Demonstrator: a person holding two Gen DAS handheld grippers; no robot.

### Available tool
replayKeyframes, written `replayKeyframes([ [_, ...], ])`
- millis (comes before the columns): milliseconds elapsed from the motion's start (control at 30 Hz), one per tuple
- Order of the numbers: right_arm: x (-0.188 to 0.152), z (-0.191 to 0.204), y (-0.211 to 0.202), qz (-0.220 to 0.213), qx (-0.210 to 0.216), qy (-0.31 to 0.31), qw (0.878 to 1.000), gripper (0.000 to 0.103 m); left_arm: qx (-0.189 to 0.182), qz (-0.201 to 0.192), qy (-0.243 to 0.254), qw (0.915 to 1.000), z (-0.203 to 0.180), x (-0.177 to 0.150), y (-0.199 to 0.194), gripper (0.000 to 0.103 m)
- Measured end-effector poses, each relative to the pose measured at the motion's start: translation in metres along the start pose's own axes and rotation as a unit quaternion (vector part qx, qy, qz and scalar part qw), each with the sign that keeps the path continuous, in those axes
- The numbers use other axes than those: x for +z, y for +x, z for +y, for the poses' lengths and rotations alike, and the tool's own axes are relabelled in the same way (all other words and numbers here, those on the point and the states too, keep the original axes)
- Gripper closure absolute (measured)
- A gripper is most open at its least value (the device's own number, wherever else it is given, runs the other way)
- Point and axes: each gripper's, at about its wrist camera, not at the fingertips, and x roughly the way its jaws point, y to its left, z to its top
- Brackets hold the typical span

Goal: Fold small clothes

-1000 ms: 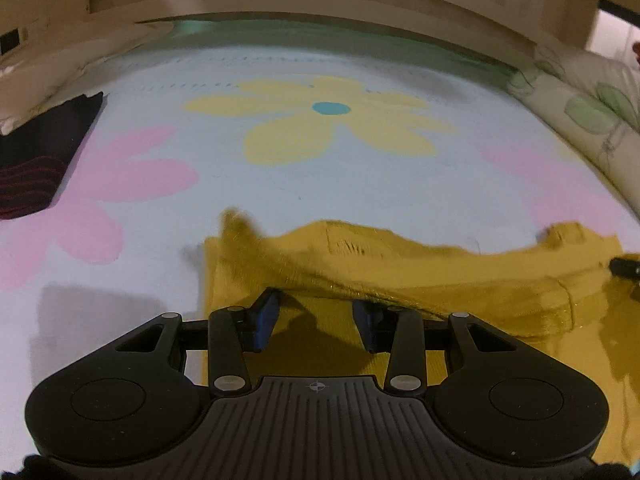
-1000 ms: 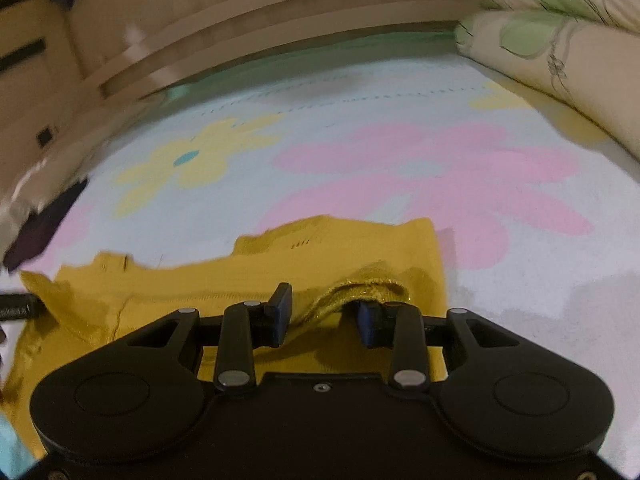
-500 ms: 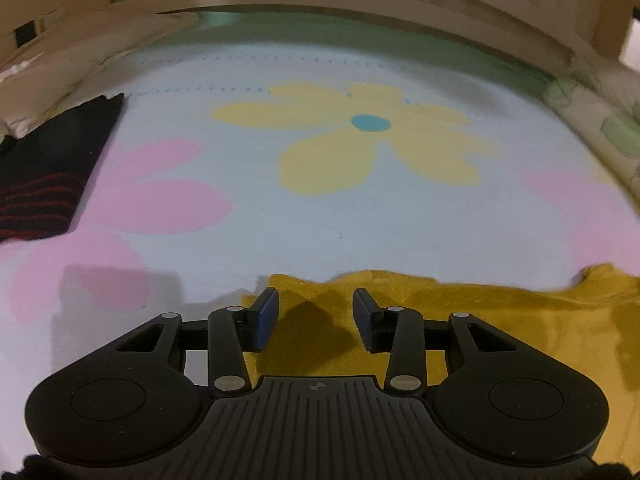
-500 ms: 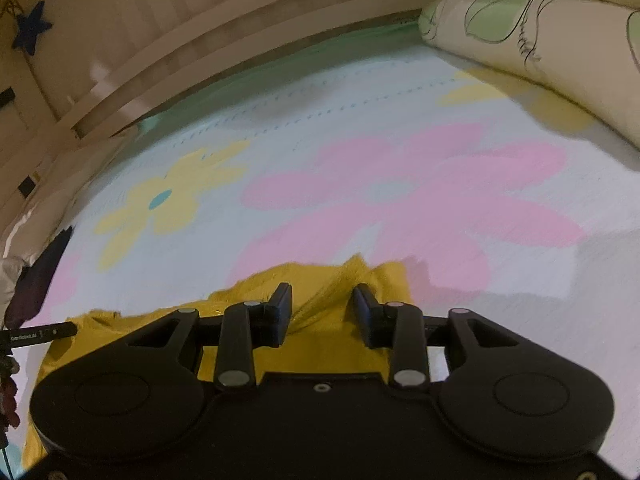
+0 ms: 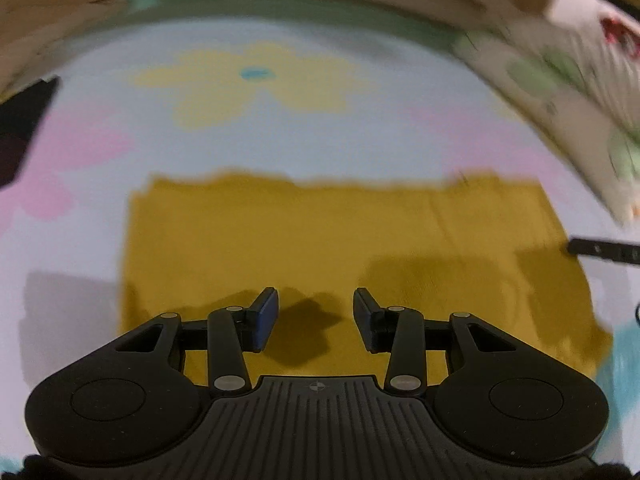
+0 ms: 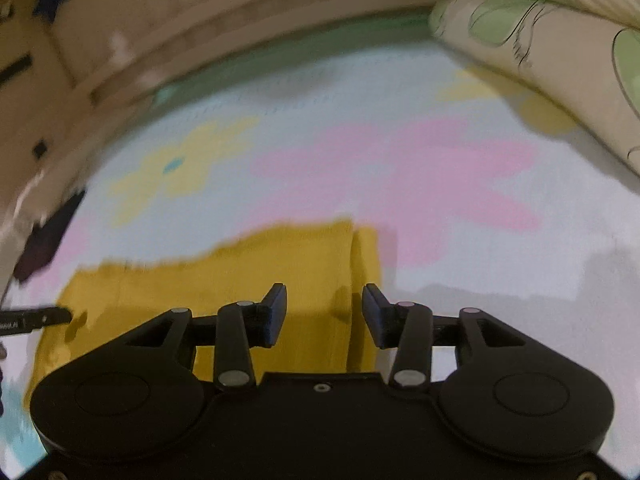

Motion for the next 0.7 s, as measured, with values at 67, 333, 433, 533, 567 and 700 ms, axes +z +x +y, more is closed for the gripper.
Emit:
replayKeyframes([
  [67, -0.015, 0.004, -0.003, 0.031, 0.003, -0.025, 0.999, 0.048, 0.003, 0.013, 0.026, 0.9996, -0.015, -0.017, 0.003, 0.062],
  [333, -0.071, 0.022, -0.026, 0.072, -0.018, -0.137, 0.988, 0.030, 0.036, 0.005, 0.089, 0.9954, -0.052, -0.059, -0.013, 0.051],
  [433, -0.080, 0.024, -0.031, 0.077, -0.025, -0.156, 0.984, 0.024, 0.036, 0.015, 0.079, 0.9961, -0.051, -0.067, -0.018, 0.041],
  [533, -0.083, 0.015, -0.033, 0.082, -0.024, -0.140, 0.986, 0.020, 0.039, 0.021, 0.060, 0.9972, -0.047, -0.071, -0.020, 0.033],
  [567, -0.083, 0.013, -0.033, 0.086, -0.024, -0.137, 0.986, 0.017, 0.040, 0.022, 0.054, 0.9975, -0.046, -0.071, -0.022, 0.033],
  [700, -0.079, 0.001, -0.036, 0.102, -0.015, -0.104, 0.989, 0.013, 0.040, 0.021, 0.043, 0.9980, -0.047, -0.072, -0.020, 0.025],
])
